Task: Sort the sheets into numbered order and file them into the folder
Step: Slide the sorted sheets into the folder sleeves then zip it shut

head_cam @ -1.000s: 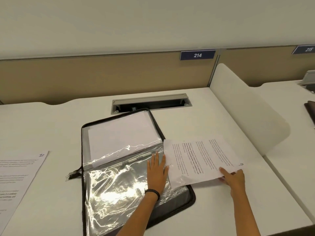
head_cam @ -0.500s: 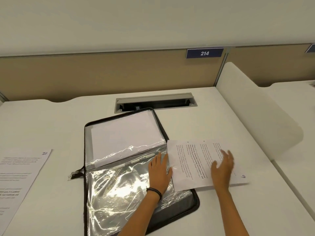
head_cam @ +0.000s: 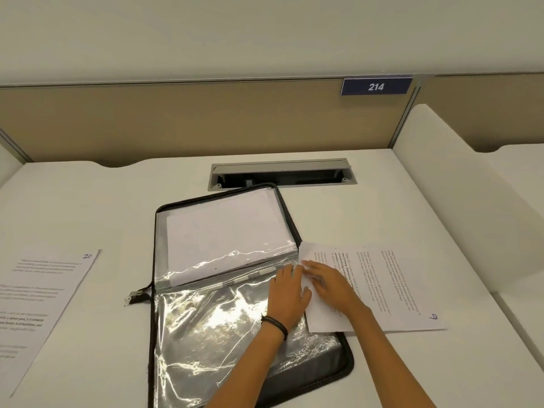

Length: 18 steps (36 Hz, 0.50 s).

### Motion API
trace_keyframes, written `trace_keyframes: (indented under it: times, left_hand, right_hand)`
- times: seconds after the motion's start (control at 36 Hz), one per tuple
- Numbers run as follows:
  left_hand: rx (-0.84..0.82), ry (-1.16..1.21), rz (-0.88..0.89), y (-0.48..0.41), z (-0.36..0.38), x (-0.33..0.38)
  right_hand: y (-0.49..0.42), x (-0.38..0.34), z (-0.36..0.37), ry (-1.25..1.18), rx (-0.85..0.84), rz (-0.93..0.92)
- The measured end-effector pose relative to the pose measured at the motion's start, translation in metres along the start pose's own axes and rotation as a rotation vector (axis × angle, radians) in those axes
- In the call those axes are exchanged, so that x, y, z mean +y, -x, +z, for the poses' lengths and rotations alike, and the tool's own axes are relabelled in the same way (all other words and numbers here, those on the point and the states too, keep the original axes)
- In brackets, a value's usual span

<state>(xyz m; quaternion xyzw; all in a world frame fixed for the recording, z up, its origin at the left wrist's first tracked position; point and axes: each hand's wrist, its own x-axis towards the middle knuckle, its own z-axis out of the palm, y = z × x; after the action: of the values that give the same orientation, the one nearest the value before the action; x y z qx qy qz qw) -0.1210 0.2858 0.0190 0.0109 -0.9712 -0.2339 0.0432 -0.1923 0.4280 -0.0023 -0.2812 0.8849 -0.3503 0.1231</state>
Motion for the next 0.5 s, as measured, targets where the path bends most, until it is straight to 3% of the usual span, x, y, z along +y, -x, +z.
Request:
trace_keyframes:
  times: [0.31,0.5]
  left_hand:
    - [-0.127,0.024,-0.096,-0.037,-0.013,0.014]
    - [-0.199,0.044,-0.222,-0.049,-0.022,0.016]
  right_hand:
    - [-0.022,-0.004,-0.014,0.009,0.127,-0.015]
    - [-0.052,-0.008,-0.022,0.108,0.006,0.089]
